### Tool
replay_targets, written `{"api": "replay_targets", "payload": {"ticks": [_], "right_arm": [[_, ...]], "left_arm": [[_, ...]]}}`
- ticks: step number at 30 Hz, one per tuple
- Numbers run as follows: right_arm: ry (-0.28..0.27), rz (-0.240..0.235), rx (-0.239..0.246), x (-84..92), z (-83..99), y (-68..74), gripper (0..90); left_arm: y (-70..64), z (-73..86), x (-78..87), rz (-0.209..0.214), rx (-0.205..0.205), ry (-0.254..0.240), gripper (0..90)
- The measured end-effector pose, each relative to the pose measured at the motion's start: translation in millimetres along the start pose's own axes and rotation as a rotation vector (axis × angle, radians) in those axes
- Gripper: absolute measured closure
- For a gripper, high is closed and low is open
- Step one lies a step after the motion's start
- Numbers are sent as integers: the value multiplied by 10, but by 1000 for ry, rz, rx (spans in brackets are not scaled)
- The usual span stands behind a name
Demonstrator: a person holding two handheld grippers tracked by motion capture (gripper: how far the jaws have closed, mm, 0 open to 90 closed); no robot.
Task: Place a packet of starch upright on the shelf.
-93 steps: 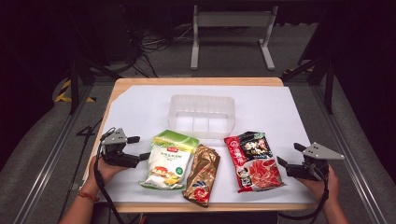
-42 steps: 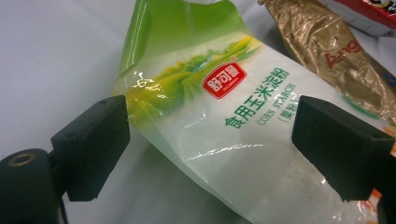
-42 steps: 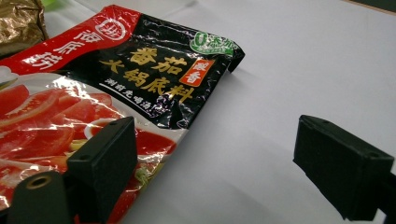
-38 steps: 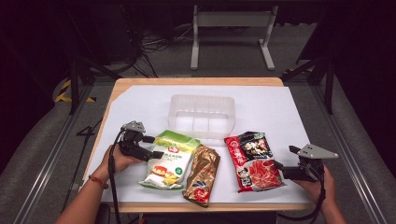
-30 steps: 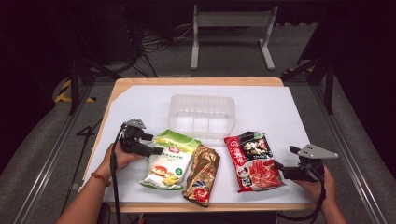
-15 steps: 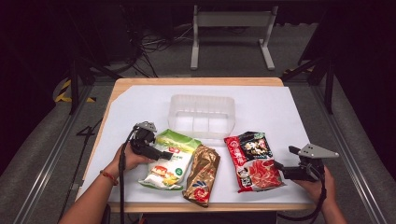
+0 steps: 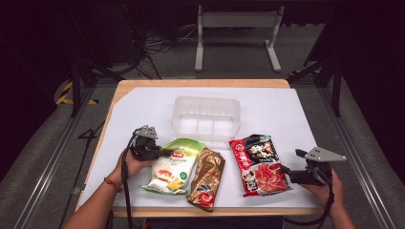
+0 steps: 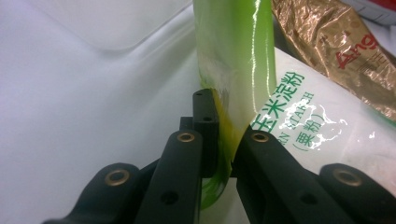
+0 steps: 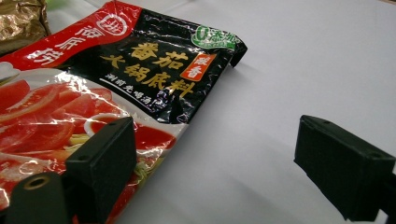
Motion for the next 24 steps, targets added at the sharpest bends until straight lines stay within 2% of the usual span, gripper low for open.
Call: {"api": "replay_targets", "payload": {"ticks": [3, 7, 12, 15, 17, 19, 24], "right_arm": [[1, 5, 3, 3, -5, -2, 135], [-2, 10, 8, 13, -11, -1, 135], [-8, 16, 2, 24, -15, -11, 135], [-6, 19, -1, 24, -12, -15, 134], [-5, 21, -2, 23, -11, -18, 134], [-6, 21, -3, 23, -11, -19, 134], [-8, 23, -7, 26, -9, -23, 134]], "left_arm": [[-40, -6, 85, -41, -21, -20, 898], [-111, -32, 240, -82, -42, -94, 900], [-207, -88, 442, -94, -62, -179, 900], [-230, -115, 557, -93, -54, -234, 900], [-269, -137, 662, -119, -63, -276, 900], [-286, -144, 693, -114, -63, -291, 900], [-396, -198, 804, -134, -100, -345, 900]]}}
Point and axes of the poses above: each handheld gripper's, and its own axes: x roughly backward along the jaws, z roughly out of its underside, y roughly to its left, the point moved 3 cm from there along -x, roughly forward along the jaws, and after that the axes turned 4 degrees about x, right-handed, at the moved point
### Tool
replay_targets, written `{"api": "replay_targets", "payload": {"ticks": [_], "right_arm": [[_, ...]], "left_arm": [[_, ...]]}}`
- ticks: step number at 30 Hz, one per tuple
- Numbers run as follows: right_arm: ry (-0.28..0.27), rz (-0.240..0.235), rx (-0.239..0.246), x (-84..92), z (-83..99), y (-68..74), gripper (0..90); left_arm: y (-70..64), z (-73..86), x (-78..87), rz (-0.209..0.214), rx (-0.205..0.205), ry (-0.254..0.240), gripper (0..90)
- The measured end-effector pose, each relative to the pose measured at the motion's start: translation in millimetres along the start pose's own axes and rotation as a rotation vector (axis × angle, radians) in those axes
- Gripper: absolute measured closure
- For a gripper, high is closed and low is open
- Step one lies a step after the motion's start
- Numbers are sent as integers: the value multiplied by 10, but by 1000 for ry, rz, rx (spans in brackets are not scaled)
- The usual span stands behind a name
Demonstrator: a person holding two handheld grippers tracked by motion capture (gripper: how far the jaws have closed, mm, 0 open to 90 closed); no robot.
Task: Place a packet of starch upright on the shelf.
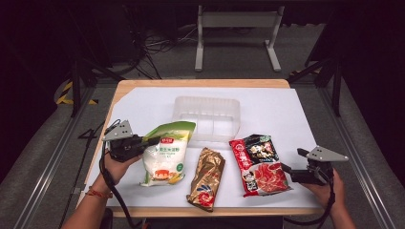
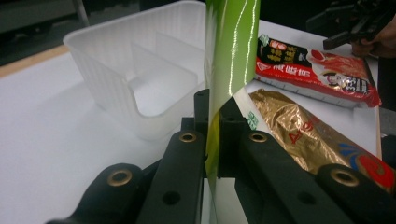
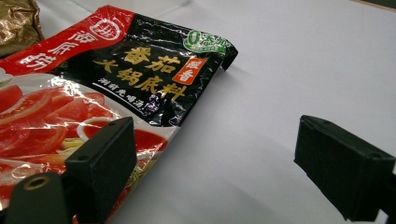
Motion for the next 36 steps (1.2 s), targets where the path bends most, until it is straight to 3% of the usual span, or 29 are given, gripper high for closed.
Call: {"api": "replay_targets", "payload": {"ticks": [8, 17, 26, 36], "right_arm": [[-1, 5, -5, 4, 7, -15, 134], [2, 4, -7, -1, 13, -13, 134], [-1, 10, -19, 4, 21, -27, 135], [-32, 8, -26, 34, -1, -33, 146]], "left_arm": [[-157, -116, 44, -18, -39, -49, 900], [-212, -209, 108, -55, -60, -92, 900], [-200, -331, 187, -67, -38, -147, 900], [-154, -480, 185, -119, -13, -205, 900]]}}
Point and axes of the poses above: each handheld gripper's, and its own axes: x roughly backward along the jaws, z roughly out of its underside, y roughly to its left, the point moved 3 cm from there along -x, roughly forward along the jaws, and after that the axes turned 4 degrees about x, right-handed, at the moved point
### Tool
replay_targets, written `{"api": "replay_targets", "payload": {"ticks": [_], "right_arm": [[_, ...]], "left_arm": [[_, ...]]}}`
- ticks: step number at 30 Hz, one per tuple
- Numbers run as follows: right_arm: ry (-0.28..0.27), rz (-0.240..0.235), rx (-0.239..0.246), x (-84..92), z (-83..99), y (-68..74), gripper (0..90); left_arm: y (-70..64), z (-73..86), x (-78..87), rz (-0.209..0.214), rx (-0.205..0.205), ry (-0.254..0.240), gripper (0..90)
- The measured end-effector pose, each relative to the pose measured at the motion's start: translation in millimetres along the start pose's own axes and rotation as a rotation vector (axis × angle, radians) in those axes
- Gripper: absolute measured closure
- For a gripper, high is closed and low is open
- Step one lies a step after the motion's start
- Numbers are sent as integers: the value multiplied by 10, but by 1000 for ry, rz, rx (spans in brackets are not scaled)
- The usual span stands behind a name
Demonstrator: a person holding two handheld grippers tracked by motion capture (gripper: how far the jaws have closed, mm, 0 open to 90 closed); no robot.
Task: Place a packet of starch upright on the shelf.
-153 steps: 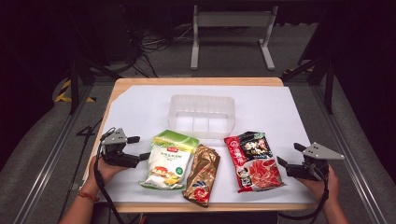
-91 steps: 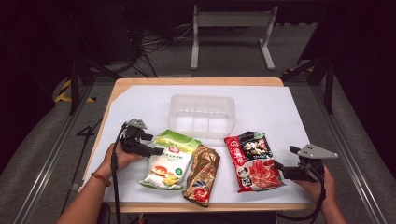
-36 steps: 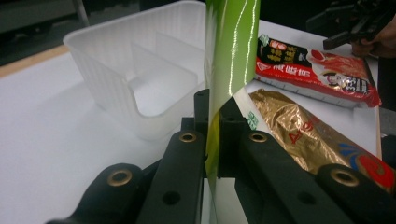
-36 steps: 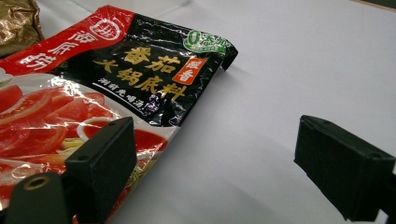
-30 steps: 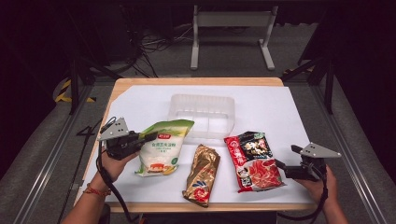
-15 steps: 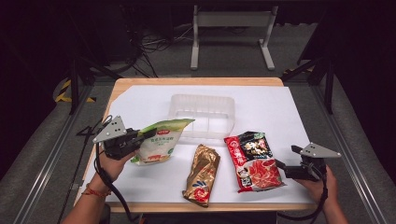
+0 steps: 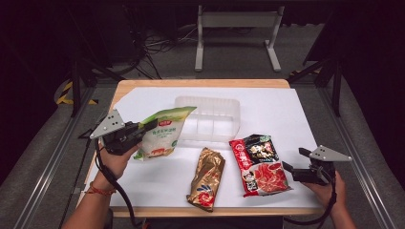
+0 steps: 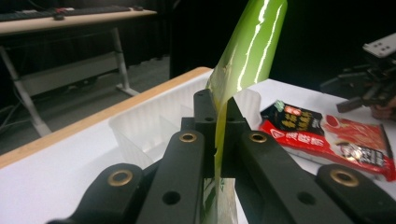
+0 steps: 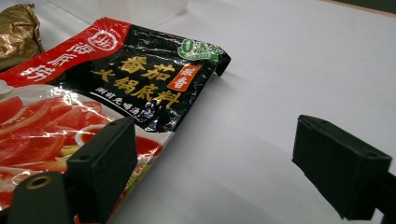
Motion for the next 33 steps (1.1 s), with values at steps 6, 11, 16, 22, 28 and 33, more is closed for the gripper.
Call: {"api": "replay_targets", "payload": {"ticks": [6, 11, 16, 22, 28, 33], "right_arm": [[11, 11, 7, -14, 9, 2, 136], [8, 12, 2, -10, 11, -5, 138], [8, 14, 3, -12, 13, -1, 136], [10, 16, -1, -16, 22, -12, 135], [11, 16, -3, -23, 27, -15, 135], [14, 17, 0, -32, 30, -12, 135]], "left_arm": [[12, -128, -12, -10, 17, -48, 900], [5, -230, -108, -25, 30, -64, 900], [76, -317, -321, -63, 47, -74, 900], [223, -357, -559, -100, 97, -76, 900], [322, -401, -739, -127, 111, -90, 900], [332, -446, -886, -133, 119, -94, 900]]}}
Point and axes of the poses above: each handheld gripper's, and its own axes: x roughly backward along the jaws, z roughly out of its underside, y roughly to its left, the point moved 3 cm from there along -x, roughly forward along the jaws, and after that the axes turned 4 degrees about x, right-handed, at the moved point
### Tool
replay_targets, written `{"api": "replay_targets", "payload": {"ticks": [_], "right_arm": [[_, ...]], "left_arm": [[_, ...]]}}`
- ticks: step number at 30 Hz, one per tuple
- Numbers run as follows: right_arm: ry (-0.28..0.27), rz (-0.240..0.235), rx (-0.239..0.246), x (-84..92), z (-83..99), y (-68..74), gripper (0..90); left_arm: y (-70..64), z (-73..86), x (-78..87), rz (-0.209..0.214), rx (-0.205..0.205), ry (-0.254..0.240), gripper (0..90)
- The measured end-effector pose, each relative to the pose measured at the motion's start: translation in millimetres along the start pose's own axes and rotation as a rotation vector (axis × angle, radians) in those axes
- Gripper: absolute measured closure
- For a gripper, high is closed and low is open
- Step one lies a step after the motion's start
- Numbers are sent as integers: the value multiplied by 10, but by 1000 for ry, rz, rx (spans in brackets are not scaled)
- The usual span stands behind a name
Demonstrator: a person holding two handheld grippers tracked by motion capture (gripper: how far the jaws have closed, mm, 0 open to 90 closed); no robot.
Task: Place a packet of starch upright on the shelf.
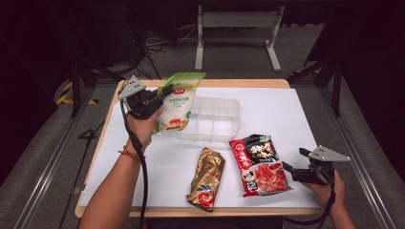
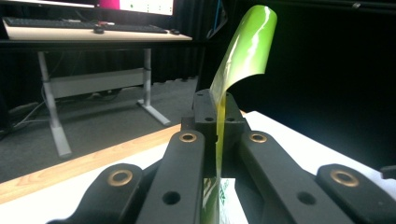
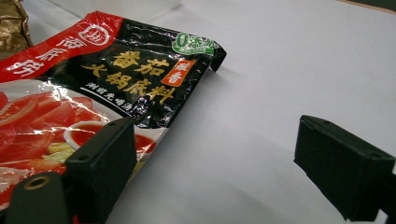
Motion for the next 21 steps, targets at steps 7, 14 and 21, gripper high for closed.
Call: {"api": "replay_targets", "payload": {"ticks": [7, 14, 21], "right_arm": [[-3, -1, -3, 2, 1, 1, 138], [2, -3, -2, -5, 5, 3, 138], [8, -3, 13, -13, 2, 15, 138]], "left_arm": [[23, 27, -260, -23, 28, 14, 900], [27, 36, -488, -78, 2, 27, 900], [15, 27, -706, -146, -49, 28, 900]]}}
Point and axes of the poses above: each handheld gripper's, and its own axes: x roughly backward along the jaws, z roughly out of its underside, y roughly to its left, the point moved 3 cm from there along -x, roughly forward along the jaws, and after that the axes turned 4 degrees about x, right-handed, at the moved point
